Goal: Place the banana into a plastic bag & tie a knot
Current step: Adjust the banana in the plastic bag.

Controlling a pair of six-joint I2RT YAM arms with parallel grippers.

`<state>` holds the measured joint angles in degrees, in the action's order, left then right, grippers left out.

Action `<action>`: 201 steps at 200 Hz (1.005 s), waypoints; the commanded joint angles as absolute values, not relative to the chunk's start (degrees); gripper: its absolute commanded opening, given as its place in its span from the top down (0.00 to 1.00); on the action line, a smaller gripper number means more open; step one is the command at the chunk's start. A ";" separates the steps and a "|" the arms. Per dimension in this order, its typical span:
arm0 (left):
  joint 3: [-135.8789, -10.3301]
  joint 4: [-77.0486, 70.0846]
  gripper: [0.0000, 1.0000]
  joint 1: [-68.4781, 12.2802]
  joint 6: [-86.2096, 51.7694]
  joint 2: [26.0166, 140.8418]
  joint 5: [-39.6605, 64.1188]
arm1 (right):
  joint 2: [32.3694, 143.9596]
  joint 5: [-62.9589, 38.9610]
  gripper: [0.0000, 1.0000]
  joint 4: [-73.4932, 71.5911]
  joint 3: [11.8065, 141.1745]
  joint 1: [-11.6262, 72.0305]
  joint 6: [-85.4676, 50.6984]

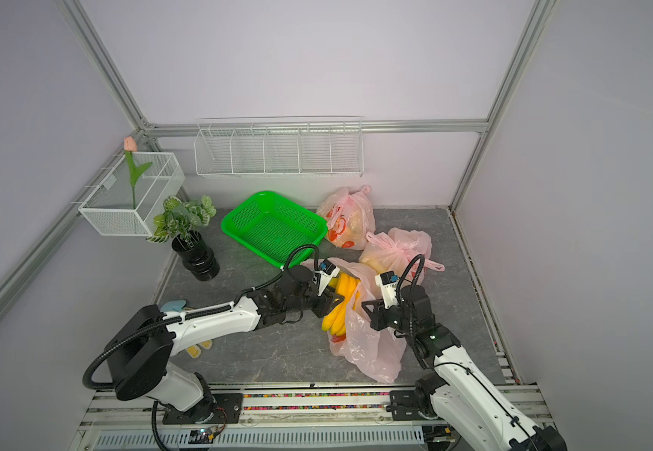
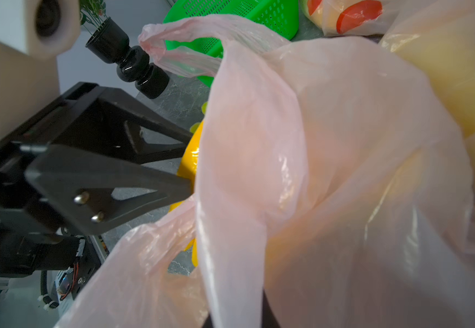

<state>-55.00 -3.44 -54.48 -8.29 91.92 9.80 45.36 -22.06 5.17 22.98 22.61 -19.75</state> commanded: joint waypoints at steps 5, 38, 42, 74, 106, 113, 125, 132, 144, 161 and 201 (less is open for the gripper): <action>-59.06 -1.42 0.64 -54.40 -6.36 96.09 13.93 | 46.33 -25.54 0.93 2.49 23.30 23.08 -20.15; -60.51 2.06 0.78 -56.63 -0.81 97.59 18.68 | 45.33 -25.50 0.93 2.27 23.74 22.82 -20.58; -60.41 2.50 0.78 -57.04 0.02 97.53 19.12 | 45.15 -25.41 0.93 2.24 23.83 22.77 -20.69; -59.06 4.93 0.81 -58.26 4.85 96.72 24.59 | 44.81 -25.81 0.93 1.49 24.52 21.88 -21.05; -60.95 10.09 0.76 -58.19 5.94 97.24 22.41 | 46.05 -26.01 0.93 1.88 24.99 21.80 -20.18; -60.61 9.92 0.72 -58.18 5.61 96.57 21.15 | 46.06 -25.78 0.93 2.22 24.93 21.77 -20.05; -59.43 8.54 0.62 -57.86 3.91 94.77 18.04 | 45.63 -25.02 0.93 3.03 24.66 21.73 -19.80; -58.58 7.72 0.57 -57.54 3.06 93.56 16.98 | 45.28 -24.52 0.93 3.56 24.49 21.76 -19.73; -57.15 6.05 0.51 -57.22 1.85 91.36 15.15 | 44.55 -23.55 0.93 4.35 24.05 21.78 -19.67; -55.69 5.26 0.43 -57.04 1.00 88.09 11.60 | 43.70 -21.73 0.93 5.51 23.44 21.79 -19.77; -54.12 4.35 0.32 -54.85 -1.87 80.41 1.45 | 43.24 -19.72 0.92 6.25 21.94 21.74 -20.20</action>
<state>-54.94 5.61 -56.55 0.38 84.93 10.28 44.23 -21.85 5.28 23.46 21.98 -20.34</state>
